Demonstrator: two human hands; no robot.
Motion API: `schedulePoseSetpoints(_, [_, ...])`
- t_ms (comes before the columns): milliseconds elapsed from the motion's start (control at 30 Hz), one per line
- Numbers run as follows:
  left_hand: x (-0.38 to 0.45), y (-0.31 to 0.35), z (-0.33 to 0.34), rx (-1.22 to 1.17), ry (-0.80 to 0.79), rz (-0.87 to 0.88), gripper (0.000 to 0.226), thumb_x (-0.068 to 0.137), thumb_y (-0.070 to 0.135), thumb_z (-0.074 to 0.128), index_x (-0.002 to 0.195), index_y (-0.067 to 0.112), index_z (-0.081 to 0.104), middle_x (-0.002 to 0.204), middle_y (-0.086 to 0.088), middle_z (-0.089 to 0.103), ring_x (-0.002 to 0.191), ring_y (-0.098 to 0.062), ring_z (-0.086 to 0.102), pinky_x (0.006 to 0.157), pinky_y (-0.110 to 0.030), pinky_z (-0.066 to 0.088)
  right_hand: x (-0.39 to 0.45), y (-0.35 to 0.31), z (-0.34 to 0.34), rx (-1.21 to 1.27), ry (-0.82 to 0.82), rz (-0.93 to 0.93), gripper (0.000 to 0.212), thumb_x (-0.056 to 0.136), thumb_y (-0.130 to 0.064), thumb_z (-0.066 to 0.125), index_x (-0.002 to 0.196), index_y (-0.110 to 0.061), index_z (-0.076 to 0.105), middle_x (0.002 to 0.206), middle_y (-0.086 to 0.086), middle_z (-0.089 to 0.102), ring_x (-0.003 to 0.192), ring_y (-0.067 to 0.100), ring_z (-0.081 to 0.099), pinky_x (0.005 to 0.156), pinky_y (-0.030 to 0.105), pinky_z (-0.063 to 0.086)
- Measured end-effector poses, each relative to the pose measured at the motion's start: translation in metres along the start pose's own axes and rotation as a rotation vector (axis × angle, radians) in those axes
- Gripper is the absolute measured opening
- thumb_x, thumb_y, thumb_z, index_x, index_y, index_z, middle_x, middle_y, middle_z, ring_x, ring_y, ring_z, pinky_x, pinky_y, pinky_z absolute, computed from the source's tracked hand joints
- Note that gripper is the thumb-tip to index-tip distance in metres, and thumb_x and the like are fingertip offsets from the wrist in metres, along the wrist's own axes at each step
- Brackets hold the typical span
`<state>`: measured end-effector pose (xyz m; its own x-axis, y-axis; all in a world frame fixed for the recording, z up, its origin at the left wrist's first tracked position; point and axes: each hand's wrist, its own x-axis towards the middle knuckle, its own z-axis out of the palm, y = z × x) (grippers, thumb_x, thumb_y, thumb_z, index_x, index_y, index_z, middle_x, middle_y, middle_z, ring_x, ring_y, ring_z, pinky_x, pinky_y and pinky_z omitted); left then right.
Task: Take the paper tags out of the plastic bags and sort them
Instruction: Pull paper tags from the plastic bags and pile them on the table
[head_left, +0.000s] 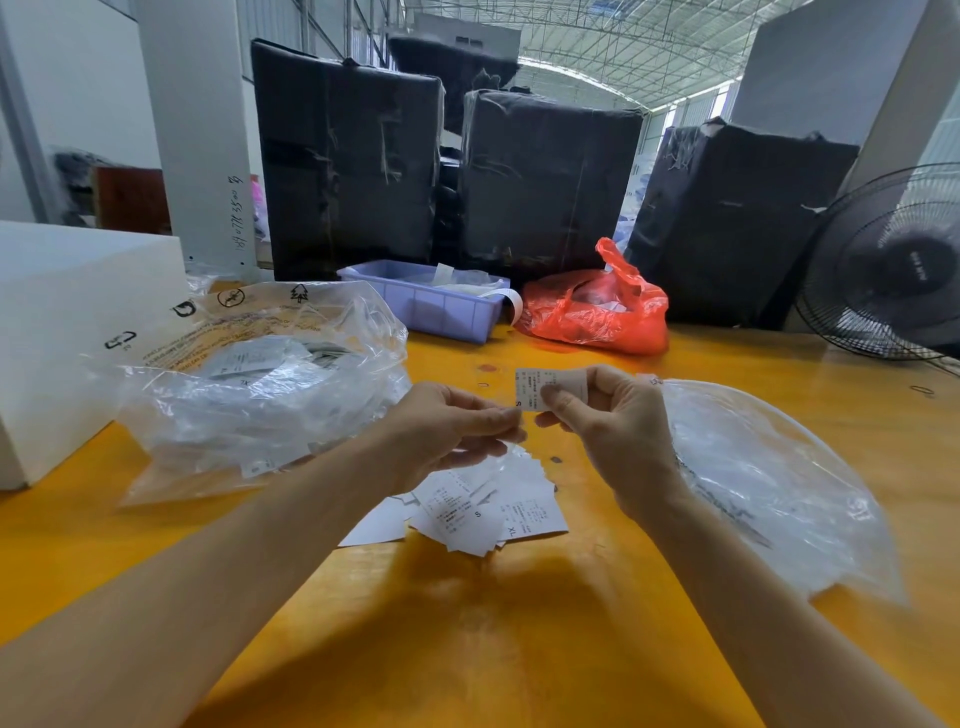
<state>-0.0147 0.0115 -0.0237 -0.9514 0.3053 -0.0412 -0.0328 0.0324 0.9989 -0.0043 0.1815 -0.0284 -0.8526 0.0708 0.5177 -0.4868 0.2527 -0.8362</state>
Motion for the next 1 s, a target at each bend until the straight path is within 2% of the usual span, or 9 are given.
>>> schedulePoseSetpoints(67, [0.0008, -0.0008, -0.0006, 0.003, -0.001, 0.003, 0.018, 0.068, 0.023, 0.073, 0.082, 0.011, 0.073, 0.078, -0.001, 0.075, 0.063, -0.006, 0.067, 0.06, -0.018, 0.053, 0.0002, -0.0004, -0.0003, -0.004, -0.003, -0.008, 0.003, 0.083, -0.007, 0.069, 0.082, -0.008, 0.066, 0.078, 0.004, 0.072, 0.063, 0.014, 0.07, 0.056, 0.018, 0.051])
schedulePoseSetpoints(167, [0.0023, -0.0009, -0.0016, 0.002, 0.015, -0.006, 0.01, 0.076, 0.018, 0.072, 0.083, 0.01, 0.073, 0.079, -0.002, 0.075, 0.063, -0.007, 0.067, 0.059, -0.018, 0.053, -0.0005, 0.0004, -0.0004, -0.033, -0.01, -0.016, 0.003, 0.083, -0.008, 0.069, 0.082, -0.008, 0.066, 0.079, 0.005, 0.072, 0.065, 0.016, 0.07, 0.061, 0.027, 0.056])
schedulePoseSetpoints(333, [0.0013, -0.0007, -0.0012, 0.025, 0.024, 0.009, 0.021, 0.067, 0.025, 0.074, 0.082, 0.011, 0.073, 0.079, -0.001, 0.075, 0.065, -0.006, 0.067, 0.059, -0.018, 0.051, -0.0017, -0.0007, 0.0007, -0.047, -0.045, -0.018, 0.004, 0.083, -0.005, 0.068, 0.082, -0.007, 0.065, 0.079, 0.007, 0.072, 0.065, 0.017, 0.07, 0.062, 0.029, 0.057])
schedulePoseSetpoints(433, [0.0021, -0.0017, -0.001, 0.072, 0.063, 0.044, 0.019, 0.073, 0.024, 0.074, 0.086, 0.01, 0.073, 0.078, 0.0, 0.075, 0.065, -0.005, 0.066, 0.059, -0.017, 0.051, -0.003, -0.0019, 0.0023, -0.055, -0.056, -0.019, 0.006, 0.083, -0.003, 0.068, 0.08, -0.008, 0.065, 0.078, 0.006, 0.071, 0.064, 0.017, 0.07, 0.061, 0.028, 0.057])
schedulePoseSetpoints(600, [0.0034, -0.0024, -0.0002, 0.088, 0.073, 0.051, 0.018, 0.072, 0.023, 0.075, 0.085, 0.01, 0.073, 0.077, 0.001, 0.075, 0.064, -0.005, 0.067, 0.064, -0.018, 0.054, -0.0023, -0.0045, -0.0005, -0.07, 0.033, -0.034, 0.007, 0.083, -0.007, 0.069, 0.08, -0.012, 0.065, 0.075, 0.003, 0.071, 0.064, 0.018, 0.07, 0.061, 0.046, 0.057])
schedulePoseSetpoints(833, [0.0032, -0.0026, -0.0001, 0.09, 0.064, 0.052, 0.017, 0.074, 0.023, 0.074, 0.086, 0.011, 0.073, 0.078, 0.001, 0.075, 0.063, -0.003, 0.067, 0.056, -0.014, 0.052, -0.0036, -0.0038, 0.0015, -0.088, -0.016, -0.028, 0.008, 0.082, -0.005, 0.069, 0.079, -0.011, 0.064, 0.078, 0.004, 0.071, 0.064, 0.016, 0.07, 0.063, 0.035, 0.058])
schedulePoseSetpoints(1000, [0.0036, -0.0023, -0.0003, 0.079, 0.08, 0.053, 0.013, 0.075, 0.022, 0.074, 0.083, 0.012, 0.073, 0.075, 0.002, 0.075, 0.062, -0.002, 0.066, 0.055, -0.014, 0.051, -0.0031, -0.0051, 0.0013, -0.077, 0.024, -0.052, 0.009, 0.083, -0.006, 0.069, 0.079, -0.013, 0.064, 0.076, 0.001, 0.07, 0.064, 0.016, 0.07, 0.064, 0.033, 0.058])
